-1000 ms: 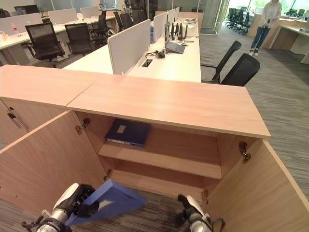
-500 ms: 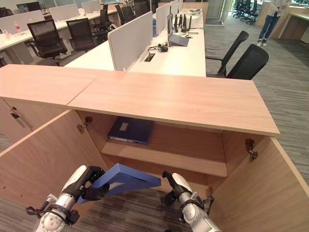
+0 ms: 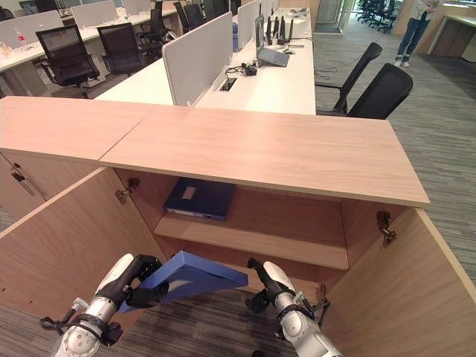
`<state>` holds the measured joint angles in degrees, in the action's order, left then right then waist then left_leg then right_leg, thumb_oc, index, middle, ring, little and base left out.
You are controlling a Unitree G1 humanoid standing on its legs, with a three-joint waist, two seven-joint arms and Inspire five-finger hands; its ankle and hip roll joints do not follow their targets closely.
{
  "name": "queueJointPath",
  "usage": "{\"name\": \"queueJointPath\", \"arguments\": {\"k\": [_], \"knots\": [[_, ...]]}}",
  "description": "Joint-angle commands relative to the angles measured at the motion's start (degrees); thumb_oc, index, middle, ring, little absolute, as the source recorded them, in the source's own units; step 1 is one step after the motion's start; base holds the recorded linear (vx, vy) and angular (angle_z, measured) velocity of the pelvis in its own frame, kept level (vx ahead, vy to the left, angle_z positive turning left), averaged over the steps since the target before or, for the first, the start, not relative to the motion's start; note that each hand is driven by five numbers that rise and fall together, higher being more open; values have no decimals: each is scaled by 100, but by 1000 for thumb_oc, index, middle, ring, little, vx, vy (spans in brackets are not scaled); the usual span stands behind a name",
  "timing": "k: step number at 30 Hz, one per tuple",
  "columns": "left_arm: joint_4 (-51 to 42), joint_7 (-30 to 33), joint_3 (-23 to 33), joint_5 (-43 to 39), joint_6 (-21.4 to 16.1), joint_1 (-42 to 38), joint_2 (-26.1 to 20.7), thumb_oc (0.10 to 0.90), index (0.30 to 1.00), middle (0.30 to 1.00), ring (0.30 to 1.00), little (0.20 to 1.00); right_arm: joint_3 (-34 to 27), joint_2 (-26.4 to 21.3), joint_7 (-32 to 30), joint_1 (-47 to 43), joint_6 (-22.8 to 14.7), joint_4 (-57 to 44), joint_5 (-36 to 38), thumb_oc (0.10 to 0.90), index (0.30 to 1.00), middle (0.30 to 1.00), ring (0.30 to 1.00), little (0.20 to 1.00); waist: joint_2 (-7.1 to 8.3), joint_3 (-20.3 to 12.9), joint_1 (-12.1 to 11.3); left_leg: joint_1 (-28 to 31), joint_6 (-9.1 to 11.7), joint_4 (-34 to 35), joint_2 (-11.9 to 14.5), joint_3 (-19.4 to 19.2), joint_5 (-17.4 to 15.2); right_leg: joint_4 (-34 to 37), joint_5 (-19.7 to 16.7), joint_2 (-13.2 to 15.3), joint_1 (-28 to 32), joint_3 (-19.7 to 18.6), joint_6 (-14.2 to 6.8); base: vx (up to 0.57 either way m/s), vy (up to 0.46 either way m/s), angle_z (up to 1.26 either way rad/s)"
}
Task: Put the empty folder in the office cabinet
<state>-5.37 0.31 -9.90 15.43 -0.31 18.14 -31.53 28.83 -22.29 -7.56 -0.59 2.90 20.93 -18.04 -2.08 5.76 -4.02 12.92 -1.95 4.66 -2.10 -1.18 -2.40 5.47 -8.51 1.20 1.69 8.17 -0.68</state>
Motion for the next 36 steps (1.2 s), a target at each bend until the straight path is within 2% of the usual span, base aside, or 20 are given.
{"name": "queueJointPath", "arguments": {"k": [1,8,21,22,23,24,26,27,29,30,31,33,34,35,36], "knots": [[-938,-1,-53,-574,-670,-798,-469,400,300,300,300,300,214,103,-238,-915,-425,-339,-110,800,900,900,900,900,52,-154,81,-318,70,34,-60,326,-183,-47,981,-1,492,58,-332,0,0,0],[-1202,-124,-405,-901,-744,-1091,-706,400,300,300,300,300,533,260,-115,-1122,-491,-196,62,800,900,900,900,900,56,-199,76,-312,77,34,-59,323,-175,-47,975,2,503,51,-336,-10,-1,0],[-1473,-154,-690,-1232,-856,-1702,-843,400,300,300,300,300,923,255,169,-1379,-553,-123,66,800,900,900,900,900,83,-259,71,-301,102,34,-46,344,-177,-47,985,1,526,58,-338,0,0,0],[-1483,-163,-741,-1267,-869,-1784,-848,400,300,300,300,300,1000,295,266,-1398,-556,-79,196,626,639,639,639,639,86,-265,67,-300,104,34,-48,346,-176,-47,988,0,529,51,-336,0,0,0],[-1513,-209,-819,-1389,-890,-1892,-850,400,300,300,300,300,1098,384,439,-1359,-594,-5,562,400,300,300,300,300,92,-280,64,-297,108,34,-49,344,-174,-47,987,-2,527,52,-332,0,0,0],[-1512,-210,-819,-1392,-891,-1894,-852,400,300,300,300,300,1097,385,441,-1363,-596,-2,568,400,300,300,300,300,93,-280,63,-299,108,34,-49,344,-174,-47,988,-2,525,52,-332,0,0,0],[-1539,-284,-889,-1551,-910,-1961,-847,400,300,300,300,300,1135,485,629,-1265,-603,93,1082,400,300,300,300,300,99,-289,62,-297,113,34,-47,339,-171,-47,987,-1,529,53,-330,0,0,0],[-1536,-363,-947,-1694,-890,-2002,-848,400,300,300,300,300,1095,623,749,-1116,-585,237,1682,400,300,300,300,300,102,-292,71,-293,117,34,-52,338,-169,-47,983,-2,531,56,-333,0,0,0],[-1524,-429,-984,-1861,-858,-1995,-852,400,300,300,300,300,1017,777,813,-955,-558,454,2277,400,300,300,300,300,89,-294,66,-258,125,34,-38,337,-217,-47,1021,-19,562,58,-336,17,-3,0],[-1525,-430,-985,-1864,-858,-1998,-856,400,300,300,300,300,1016,779,814,-962,-565,461,2288,400,300,300,300,300,100,-286,62,-278,123,34,-49,329,-172,-47,982,-8,542,61,-331,34,-6,-1],[-1500,-487,-998,-1997,-815,-1984,-868,400,300,300,300,300,956,958,889,-825,-525,651,2857,400,300,300,300,300,86,-282,56,-243,135,34,-31,325,-220,-47,1025,-26,576,56,-336,0,0,0],[-1484,-505,-1031,-2085,-790,-1976,-885,400,300,300,300,300,956,1110,966,-765,-518,777,3318,400,300,300,300,300,91,-272,43,-239,144,34,-34,318,-217,-47,1024,-28,576,52,-341,0,0,0],[-1484,-505,-1031,-2085,-790,-1976,-886,400,300,300,300,300,956,1111,967,-765,-518,777,3319,400,300,300,300,300,91,-272,43,-239,144,34,-34,318,-216,-47,1024,-28,576,52,-341,0,0,0],[-1473,-525,-1047,-2187,-764,-1948,-876,400,300,300,300,300,973,1226,1056,-721,-501,845,3815,400,300,300,300,300,99,-264,28,-233,152,34,-31,322,-216,-47,1025,-30,577,50,-342,0,0,0],[-1472,-525,-1047,-2188,-765,-1948,-878,400,300,300,300,300,974,1226,1058,-724,-503,849,3822,400,300,300,300,300,101,-264,29,-233,152,34,-31,321,-216,-47,1026,-30,577,50,-342,0,0,0]]}}
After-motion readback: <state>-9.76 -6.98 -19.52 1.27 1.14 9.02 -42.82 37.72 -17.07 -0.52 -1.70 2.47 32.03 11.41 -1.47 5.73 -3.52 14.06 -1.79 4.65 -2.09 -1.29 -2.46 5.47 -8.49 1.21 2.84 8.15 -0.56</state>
